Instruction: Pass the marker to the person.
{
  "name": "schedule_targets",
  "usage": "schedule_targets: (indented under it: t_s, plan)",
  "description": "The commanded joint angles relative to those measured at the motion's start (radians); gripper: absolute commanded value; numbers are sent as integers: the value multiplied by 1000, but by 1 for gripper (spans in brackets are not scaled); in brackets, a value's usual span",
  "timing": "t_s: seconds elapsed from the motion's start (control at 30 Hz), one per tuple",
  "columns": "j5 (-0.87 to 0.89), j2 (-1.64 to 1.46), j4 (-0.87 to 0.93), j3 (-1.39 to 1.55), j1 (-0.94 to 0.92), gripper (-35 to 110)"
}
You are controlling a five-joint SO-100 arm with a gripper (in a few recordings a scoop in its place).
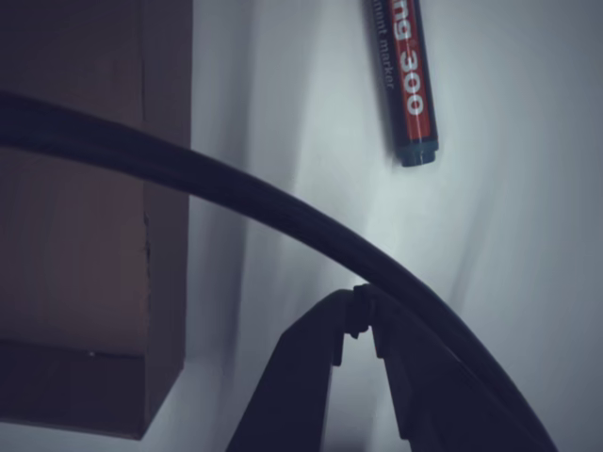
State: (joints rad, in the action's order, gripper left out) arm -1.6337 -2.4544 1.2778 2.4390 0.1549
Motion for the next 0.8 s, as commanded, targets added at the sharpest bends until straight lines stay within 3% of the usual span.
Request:
schedule_targets:
  t_s: [0.0,0.2,0.53,0.77]
  plan:
    - [-61,25,3,-55,-25,-5]
    - [-149,101,-64,-95,-100,-5]
    - [-133,336,32,-385,-183,-5]
    - [-46,443,-133,-368,-181,1]
